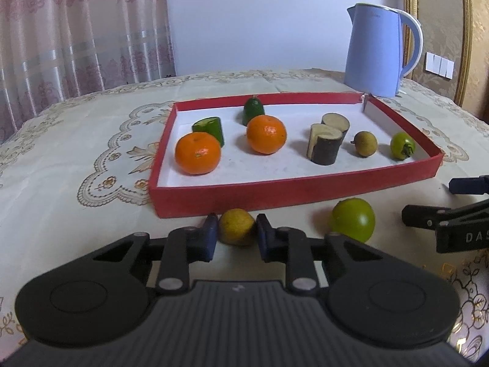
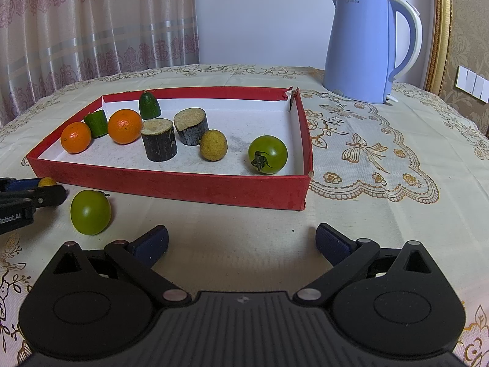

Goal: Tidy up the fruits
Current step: 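Grasp the green tomato with the right gripper while the left gripper holds the yellow fruit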

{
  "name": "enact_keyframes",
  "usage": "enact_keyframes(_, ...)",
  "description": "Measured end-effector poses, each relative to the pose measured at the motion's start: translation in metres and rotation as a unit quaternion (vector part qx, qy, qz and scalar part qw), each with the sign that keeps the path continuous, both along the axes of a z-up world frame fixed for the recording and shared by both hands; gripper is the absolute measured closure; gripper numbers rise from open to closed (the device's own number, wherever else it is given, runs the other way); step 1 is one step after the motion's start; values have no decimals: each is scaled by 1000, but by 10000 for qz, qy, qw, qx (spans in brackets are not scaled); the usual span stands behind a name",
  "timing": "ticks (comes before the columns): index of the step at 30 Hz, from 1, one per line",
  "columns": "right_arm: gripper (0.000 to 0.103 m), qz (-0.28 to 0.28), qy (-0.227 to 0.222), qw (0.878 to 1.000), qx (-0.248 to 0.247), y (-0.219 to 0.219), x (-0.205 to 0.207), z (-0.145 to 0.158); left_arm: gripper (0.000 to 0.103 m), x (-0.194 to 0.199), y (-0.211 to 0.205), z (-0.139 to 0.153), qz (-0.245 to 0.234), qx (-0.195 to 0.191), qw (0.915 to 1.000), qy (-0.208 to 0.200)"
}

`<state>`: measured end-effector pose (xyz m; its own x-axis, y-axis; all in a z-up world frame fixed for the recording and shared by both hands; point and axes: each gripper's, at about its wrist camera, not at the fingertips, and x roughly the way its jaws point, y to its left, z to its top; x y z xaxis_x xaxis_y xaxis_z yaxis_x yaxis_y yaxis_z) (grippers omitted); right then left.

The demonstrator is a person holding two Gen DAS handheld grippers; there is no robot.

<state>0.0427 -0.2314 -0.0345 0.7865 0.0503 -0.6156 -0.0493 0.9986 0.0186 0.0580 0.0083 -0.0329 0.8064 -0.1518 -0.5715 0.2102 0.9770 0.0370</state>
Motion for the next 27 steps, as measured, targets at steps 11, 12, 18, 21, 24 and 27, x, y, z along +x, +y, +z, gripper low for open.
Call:
enact_keyframes(11, 0, 0, 1, 10000, 1, 0, 0, 0, 79, 0, 25, 1, 315, -217, 9993, 14)
enact_keyframes(12, 0, 0, 1, 10000, 1, 0, 0, 0, 79, -1, 26, 1, 314, -238, 9992, 19)
enact_keyframes(18, 0, 21, -36, 10000, 38, 0, -5, 1, 79, 0, 33, 0, 307, -466, 9984, 73)
enact_keyframes(21, 0, 1, -144, 9994, 307, 1, -15, 4, 79, 0, 33, 0, 304, -483, 9983, 77)
enact_keyframes(24, 0, 239, -107, 9980, 584, 11, -20, 7, 79, 0, 34, 0, 301, -516, 9982, 83)
enact_keyframes(27, 0, 334, -193, 9985, 384, 31, -23, 10, 79, 0, 36, 0, 300, -573, 9979, 88)
